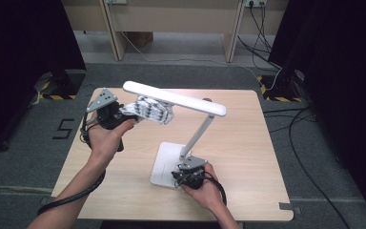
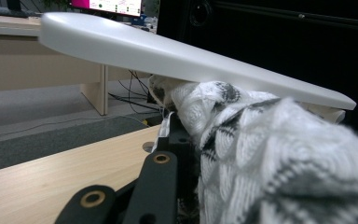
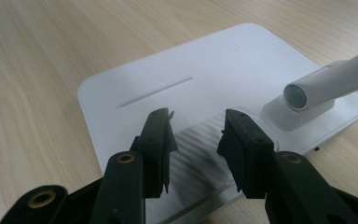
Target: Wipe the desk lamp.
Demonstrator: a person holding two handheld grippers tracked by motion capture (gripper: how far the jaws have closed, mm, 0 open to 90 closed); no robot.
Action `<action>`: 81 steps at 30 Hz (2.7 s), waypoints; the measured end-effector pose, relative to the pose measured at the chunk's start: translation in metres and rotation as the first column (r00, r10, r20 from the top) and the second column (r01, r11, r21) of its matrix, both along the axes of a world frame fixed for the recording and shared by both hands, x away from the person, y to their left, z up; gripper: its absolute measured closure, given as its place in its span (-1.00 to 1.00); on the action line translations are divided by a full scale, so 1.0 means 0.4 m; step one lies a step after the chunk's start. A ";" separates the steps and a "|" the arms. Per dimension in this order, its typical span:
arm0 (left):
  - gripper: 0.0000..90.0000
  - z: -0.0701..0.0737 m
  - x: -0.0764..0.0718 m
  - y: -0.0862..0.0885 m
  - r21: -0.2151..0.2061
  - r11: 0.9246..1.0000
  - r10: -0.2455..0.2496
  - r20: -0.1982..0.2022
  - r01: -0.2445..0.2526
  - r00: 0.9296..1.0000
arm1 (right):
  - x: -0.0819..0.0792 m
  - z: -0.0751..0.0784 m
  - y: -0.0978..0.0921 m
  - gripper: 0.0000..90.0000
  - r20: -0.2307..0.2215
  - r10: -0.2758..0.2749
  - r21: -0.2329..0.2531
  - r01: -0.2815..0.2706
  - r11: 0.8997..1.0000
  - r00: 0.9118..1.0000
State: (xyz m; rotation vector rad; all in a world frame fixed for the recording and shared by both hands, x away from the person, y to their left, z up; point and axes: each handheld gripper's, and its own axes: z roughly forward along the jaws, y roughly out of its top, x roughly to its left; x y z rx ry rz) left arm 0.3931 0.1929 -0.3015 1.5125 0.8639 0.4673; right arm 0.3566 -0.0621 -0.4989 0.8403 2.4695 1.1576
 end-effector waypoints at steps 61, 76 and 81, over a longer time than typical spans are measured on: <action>0.84 -0.016 -0.024 -0.179 0.035 0.982 -0.185 0.011 0.185 0.983 | -0.001 0.000 0.001 0.37 0.003 0.003 0.000 -0.003 1.000 1.000; 0.84 -0.048 -0.023 -0.200 0.064 0.979 -0.197 0.018 0.195 0.980 | -0.001 0.000 0.002 0.37 0.007 0.001 -0.002 -0.001 1.000 1.000; 0.84 -0.063 -0.024 -0.205 0.081 0.974 -0.212 0.017 0.210 0.977 | -0.001 0.000 0.002 0.37 0.007 0.001 -0.003 -0.001 1.000 1.000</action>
